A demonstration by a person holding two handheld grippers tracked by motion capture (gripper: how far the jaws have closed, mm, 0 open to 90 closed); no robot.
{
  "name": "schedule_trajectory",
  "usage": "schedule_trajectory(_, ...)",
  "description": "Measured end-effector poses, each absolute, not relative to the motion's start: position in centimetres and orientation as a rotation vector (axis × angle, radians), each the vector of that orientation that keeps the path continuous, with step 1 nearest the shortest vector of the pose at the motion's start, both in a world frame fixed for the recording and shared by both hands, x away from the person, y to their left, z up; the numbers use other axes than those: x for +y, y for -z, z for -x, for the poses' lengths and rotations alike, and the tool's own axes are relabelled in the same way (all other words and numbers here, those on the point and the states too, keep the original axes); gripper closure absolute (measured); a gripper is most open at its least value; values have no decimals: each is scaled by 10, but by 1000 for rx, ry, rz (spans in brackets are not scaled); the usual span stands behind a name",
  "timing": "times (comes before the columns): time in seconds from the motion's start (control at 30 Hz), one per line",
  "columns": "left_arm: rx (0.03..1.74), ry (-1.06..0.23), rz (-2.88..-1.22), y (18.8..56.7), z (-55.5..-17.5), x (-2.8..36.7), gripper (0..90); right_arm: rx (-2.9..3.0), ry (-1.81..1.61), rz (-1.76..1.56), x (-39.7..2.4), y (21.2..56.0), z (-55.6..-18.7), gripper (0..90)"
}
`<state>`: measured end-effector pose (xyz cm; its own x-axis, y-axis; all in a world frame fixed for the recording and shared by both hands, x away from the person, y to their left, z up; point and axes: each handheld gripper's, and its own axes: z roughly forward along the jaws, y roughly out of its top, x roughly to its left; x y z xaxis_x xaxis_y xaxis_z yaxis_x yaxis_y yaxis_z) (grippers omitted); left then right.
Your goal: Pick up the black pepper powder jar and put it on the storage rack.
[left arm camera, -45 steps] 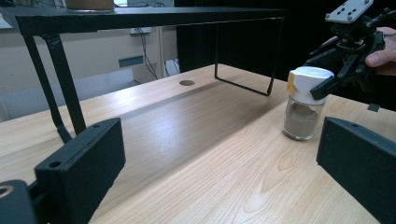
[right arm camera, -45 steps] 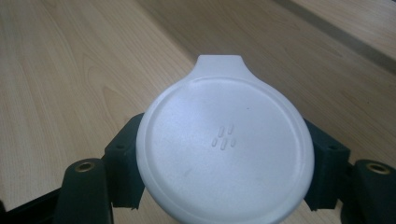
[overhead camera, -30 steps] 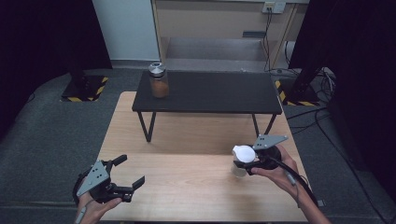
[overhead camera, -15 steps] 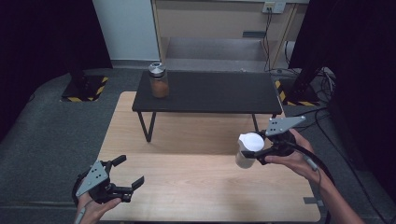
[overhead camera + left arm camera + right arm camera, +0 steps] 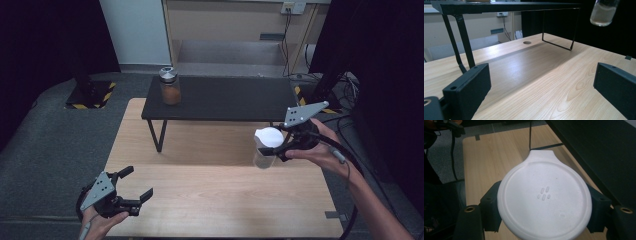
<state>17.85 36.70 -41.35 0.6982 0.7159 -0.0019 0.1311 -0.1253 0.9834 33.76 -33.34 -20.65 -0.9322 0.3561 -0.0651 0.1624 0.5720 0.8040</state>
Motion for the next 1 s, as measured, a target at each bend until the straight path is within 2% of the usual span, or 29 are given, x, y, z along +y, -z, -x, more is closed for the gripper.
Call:
schedule_trajectory(0.6, 716, -556, -1645, 415, -181, 368, 0, 2545, -1272, -538, -330, 130, -392, 312)
schedule_trajectory(1.0, 724, -551, -1649, 416, -182, 368, 0, 2492, -1257, -611, -317, 107, -425, 312)
